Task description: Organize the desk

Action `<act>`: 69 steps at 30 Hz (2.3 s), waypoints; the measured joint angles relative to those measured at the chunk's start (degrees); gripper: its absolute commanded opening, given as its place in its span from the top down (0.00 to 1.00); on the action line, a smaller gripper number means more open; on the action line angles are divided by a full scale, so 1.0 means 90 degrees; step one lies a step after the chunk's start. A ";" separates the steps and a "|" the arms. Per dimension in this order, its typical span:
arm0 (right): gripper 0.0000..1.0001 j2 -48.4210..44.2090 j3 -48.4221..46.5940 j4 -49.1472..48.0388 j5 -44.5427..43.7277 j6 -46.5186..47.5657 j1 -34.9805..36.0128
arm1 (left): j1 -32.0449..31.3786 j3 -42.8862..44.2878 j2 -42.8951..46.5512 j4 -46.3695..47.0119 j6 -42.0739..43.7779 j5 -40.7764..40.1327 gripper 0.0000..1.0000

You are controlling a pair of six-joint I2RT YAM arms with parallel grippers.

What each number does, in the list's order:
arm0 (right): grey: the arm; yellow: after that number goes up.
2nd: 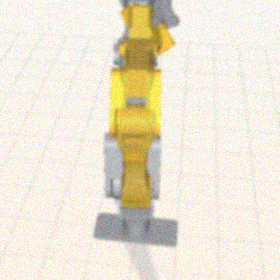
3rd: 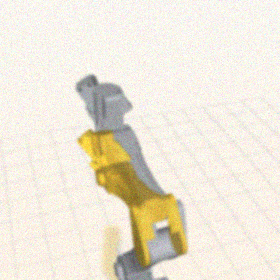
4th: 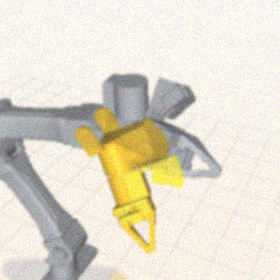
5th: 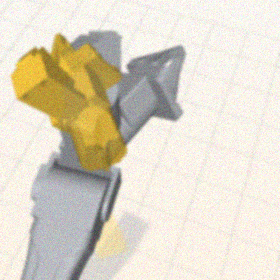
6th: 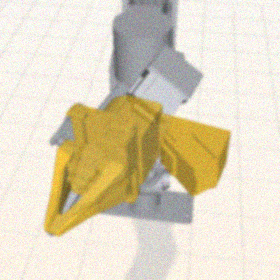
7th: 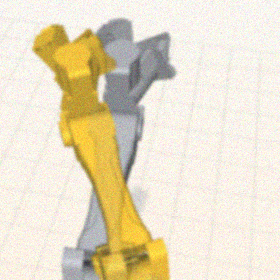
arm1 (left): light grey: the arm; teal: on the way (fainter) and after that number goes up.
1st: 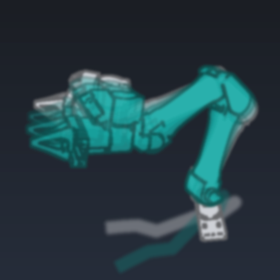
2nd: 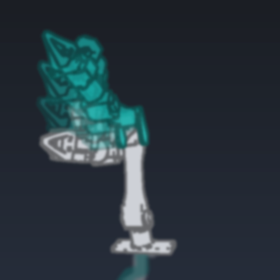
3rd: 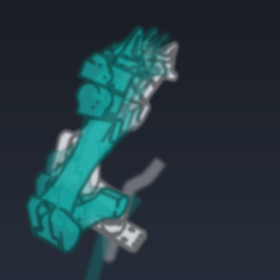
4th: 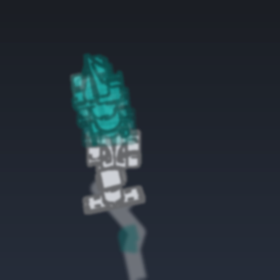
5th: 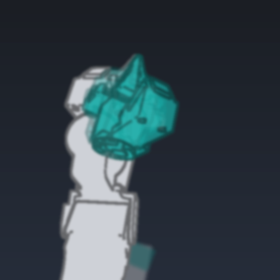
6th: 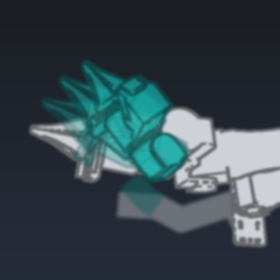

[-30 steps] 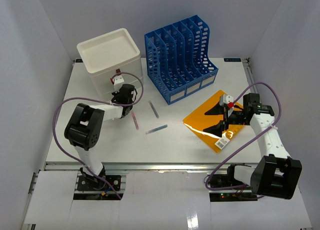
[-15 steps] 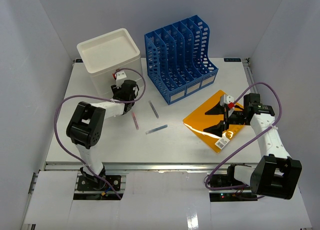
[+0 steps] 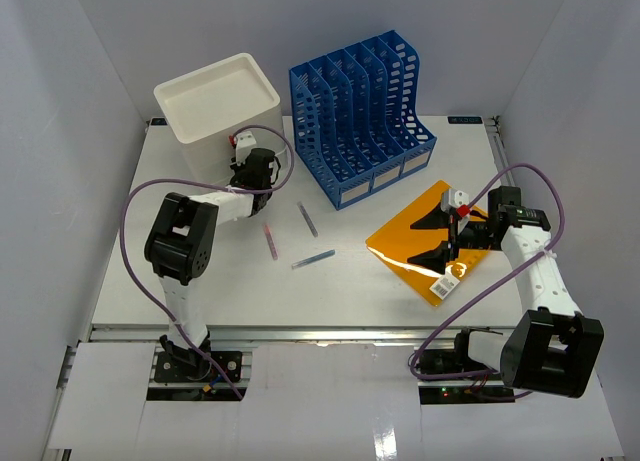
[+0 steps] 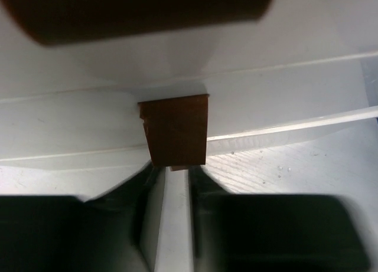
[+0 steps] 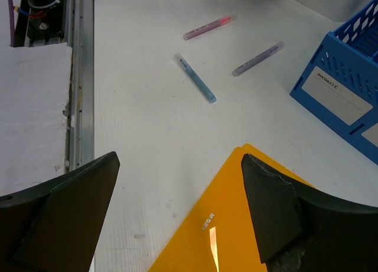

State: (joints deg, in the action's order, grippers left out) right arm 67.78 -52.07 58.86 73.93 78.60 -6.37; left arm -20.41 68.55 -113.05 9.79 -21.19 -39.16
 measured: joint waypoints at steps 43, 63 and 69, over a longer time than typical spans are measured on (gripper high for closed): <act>0.10 0.0109 -0.0051 0.0307 0.0024 0.0291 -0.0041 | 0.0104 0.0219 -0.0312 -0.0225 -0.0464 0.0175 0.46; 0.10 0.0269 -0.0138 0.0606 0.0054 0.0562 -0.0044 | -0.0027 -0.1093 0.0035 0.0818 -0.0782 0.0073 0.46; 0.10 0.0384 -0.0213 0.0856 0.0094 0.0834 -0.0044 | -0.0215 -0.1308 0.0060 0.1546 -0.0520 -0.0141 0.36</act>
State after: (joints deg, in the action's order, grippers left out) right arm 71.23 -53.99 66.57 74.78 86.10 -6.76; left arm -22.34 56.79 -112.51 23.70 -25.87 -40.44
